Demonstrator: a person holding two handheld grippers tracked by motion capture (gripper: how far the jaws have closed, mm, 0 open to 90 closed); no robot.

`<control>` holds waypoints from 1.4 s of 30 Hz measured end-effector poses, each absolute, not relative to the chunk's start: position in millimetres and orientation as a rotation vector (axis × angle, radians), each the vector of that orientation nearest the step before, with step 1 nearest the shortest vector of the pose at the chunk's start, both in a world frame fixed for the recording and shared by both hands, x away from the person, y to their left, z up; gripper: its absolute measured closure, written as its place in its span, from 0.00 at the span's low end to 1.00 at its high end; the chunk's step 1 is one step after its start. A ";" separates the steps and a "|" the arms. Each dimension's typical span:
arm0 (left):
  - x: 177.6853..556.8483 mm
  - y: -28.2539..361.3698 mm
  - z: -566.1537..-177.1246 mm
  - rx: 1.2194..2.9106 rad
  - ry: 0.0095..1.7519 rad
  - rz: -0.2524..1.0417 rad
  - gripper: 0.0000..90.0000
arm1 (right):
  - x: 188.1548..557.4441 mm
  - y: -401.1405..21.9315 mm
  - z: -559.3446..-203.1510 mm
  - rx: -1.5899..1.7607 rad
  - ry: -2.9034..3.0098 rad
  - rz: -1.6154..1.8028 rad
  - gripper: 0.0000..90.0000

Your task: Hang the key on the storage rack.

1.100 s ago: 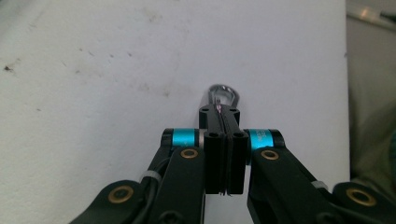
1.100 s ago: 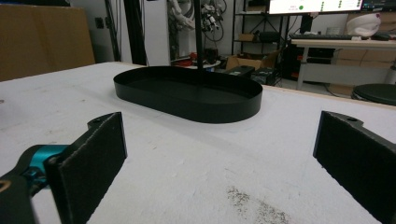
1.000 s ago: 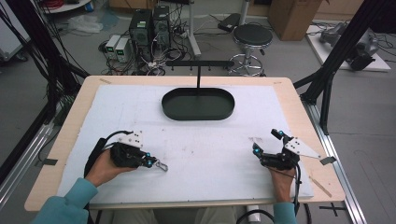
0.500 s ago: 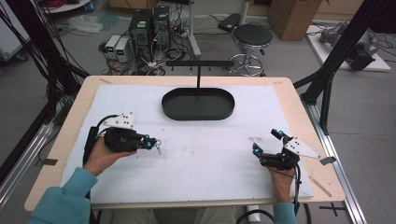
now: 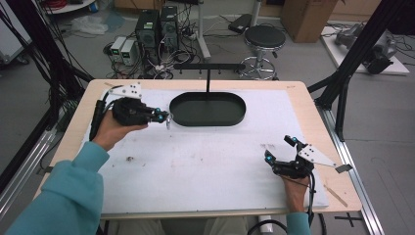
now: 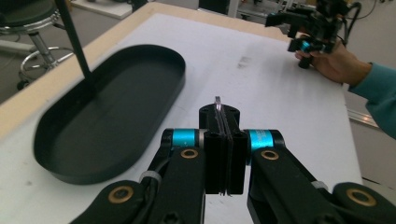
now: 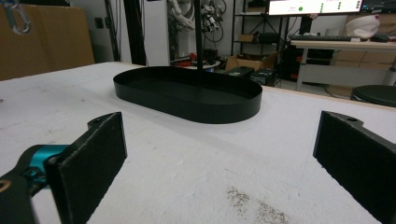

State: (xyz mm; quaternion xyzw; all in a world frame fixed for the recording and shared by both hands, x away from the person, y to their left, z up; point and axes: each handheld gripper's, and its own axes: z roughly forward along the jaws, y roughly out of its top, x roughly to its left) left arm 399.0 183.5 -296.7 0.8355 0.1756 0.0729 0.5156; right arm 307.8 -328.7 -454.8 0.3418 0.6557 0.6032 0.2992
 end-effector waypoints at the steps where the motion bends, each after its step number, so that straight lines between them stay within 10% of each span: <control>1: 403.8 182.4 -292.6 2.010 0.421 0.182 0.99 | 307.8 -328.7 -454.8 0.908 1.740 1.602 0.02; 42: 529.3 155.1 -260.8 2.028 0.554 0.271 0.99 | 307.9 -328.5 -454.9 0.906 1.735 1.604 0.02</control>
